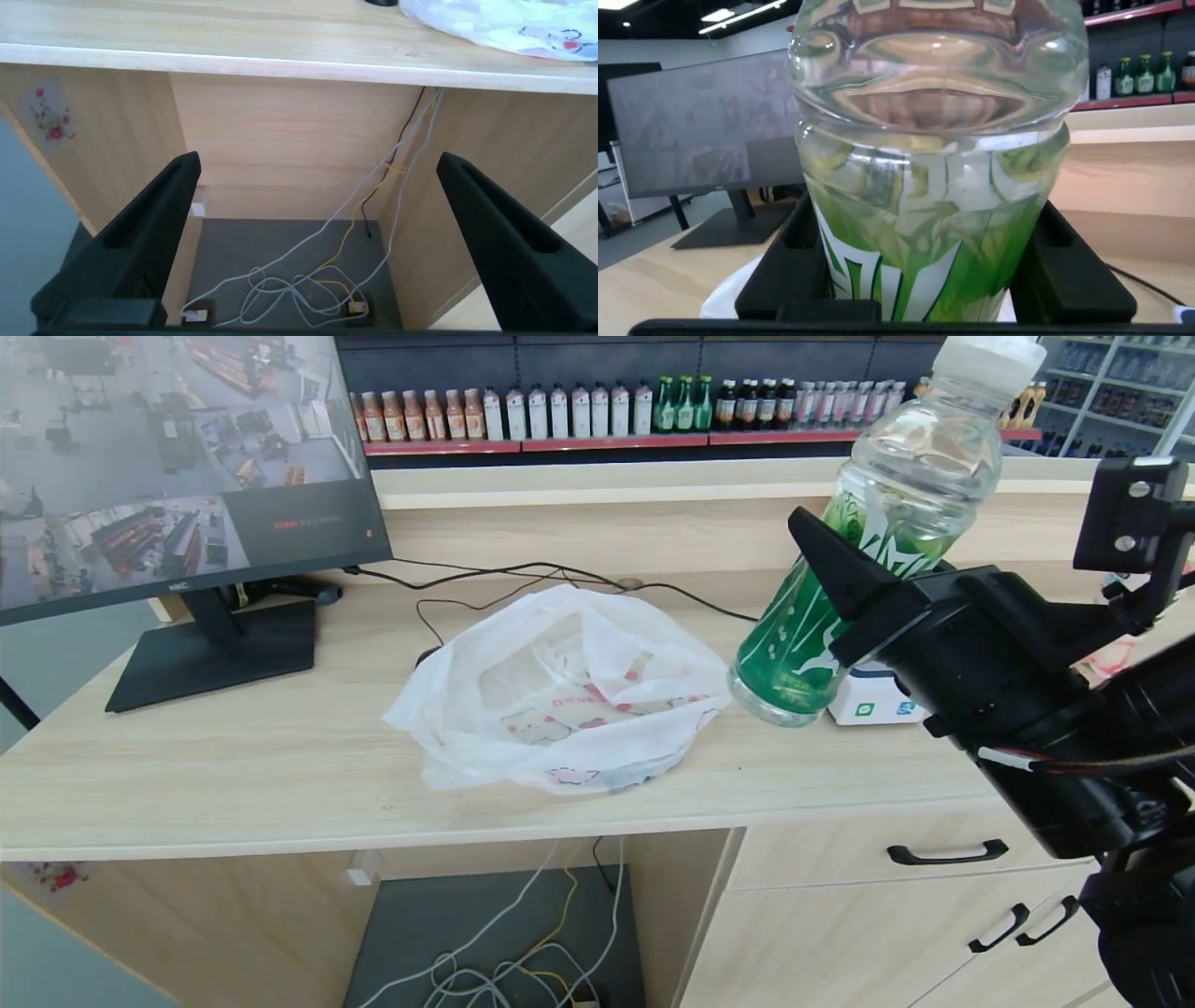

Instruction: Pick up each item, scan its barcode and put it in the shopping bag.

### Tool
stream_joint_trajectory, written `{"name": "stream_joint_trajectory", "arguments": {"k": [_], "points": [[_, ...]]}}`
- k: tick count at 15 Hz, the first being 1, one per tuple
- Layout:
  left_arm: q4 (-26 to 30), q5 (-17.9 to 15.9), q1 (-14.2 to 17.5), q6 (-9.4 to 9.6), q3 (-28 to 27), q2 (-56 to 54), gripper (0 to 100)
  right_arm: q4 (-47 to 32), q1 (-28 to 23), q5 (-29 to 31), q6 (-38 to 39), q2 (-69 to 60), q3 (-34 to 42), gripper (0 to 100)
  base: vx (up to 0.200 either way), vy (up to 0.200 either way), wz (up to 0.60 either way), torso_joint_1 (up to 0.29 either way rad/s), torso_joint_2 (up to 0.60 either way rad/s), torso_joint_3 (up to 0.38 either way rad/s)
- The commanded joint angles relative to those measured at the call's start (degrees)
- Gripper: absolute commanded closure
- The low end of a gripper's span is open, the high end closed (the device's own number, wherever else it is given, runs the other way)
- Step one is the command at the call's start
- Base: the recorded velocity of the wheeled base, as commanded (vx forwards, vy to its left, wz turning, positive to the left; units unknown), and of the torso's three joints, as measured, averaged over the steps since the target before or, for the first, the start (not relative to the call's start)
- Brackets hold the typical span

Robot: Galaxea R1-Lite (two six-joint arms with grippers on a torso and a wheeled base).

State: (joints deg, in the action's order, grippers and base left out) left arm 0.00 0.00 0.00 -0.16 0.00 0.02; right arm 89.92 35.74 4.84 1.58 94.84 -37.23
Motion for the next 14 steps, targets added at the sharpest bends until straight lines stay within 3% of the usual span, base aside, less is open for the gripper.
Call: {"name": "stream_joint_trajectory", "arguments": {"k": [1,4,10,14], "points": [[0.0,0.0,0.0,0.07,0.0,0.0,0,0.1,-0.1,0.0,0.0,-0.6,0.1,100,0.000,0.200,0.00,0.002,0.00,0.007],[0.0,-0.1,0.0,0.16,0.0,0.0,0,0.1,-0.1,0.0,0.0,0.2,-0.4,100,0.000,0.200,0.00,-0.001,0.00,0.002],[0.0,-0.1,0.0,0.16,0.0,0.0,0,0.1,0.2,-0.1,-0.1,5.7,-5.0,100,0.000,0.000,0.00,0.000,0.00,0.000],[0.0,-0.1,0.0,0.33,0.0,0.0,0,0.1,5.5,-0.2,-2.0,15.0,-14.0,100,0.000,0.000,0.00,0.000,0.00,0.000]]}}
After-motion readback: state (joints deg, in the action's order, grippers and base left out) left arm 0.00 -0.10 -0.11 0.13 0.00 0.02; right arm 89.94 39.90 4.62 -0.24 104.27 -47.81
